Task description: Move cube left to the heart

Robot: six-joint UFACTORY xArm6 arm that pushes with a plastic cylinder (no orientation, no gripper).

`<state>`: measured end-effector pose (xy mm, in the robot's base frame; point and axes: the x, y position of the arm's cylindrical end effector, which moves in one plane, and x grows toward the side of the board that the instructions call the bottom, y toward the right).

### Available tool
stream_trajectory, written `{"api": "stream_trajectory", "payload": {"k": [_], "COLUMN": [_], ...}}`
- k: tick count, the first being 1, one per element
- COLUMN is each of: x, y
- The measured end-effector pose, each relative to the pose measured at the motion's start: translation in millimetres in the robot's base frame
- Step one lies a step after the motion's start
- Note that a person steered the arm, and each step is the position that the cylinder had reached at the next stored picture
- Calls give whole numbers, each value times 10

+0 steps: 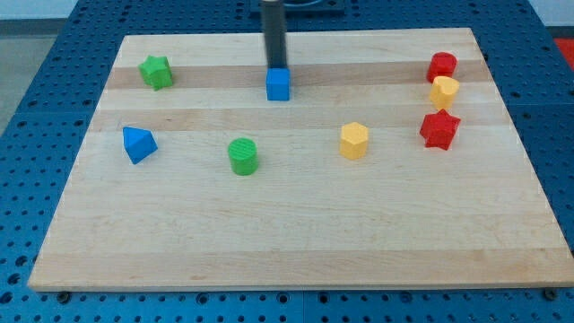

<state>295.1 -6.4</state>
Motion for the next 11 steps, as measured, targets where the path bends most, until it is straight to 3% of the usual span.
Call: {"api": "stream_trajectory", "payload": {"k": [1,2,5,6,8,11], "x": [73,72,-118,205,348,694], "y": [511,512,-492,-449,-317,1271]}}
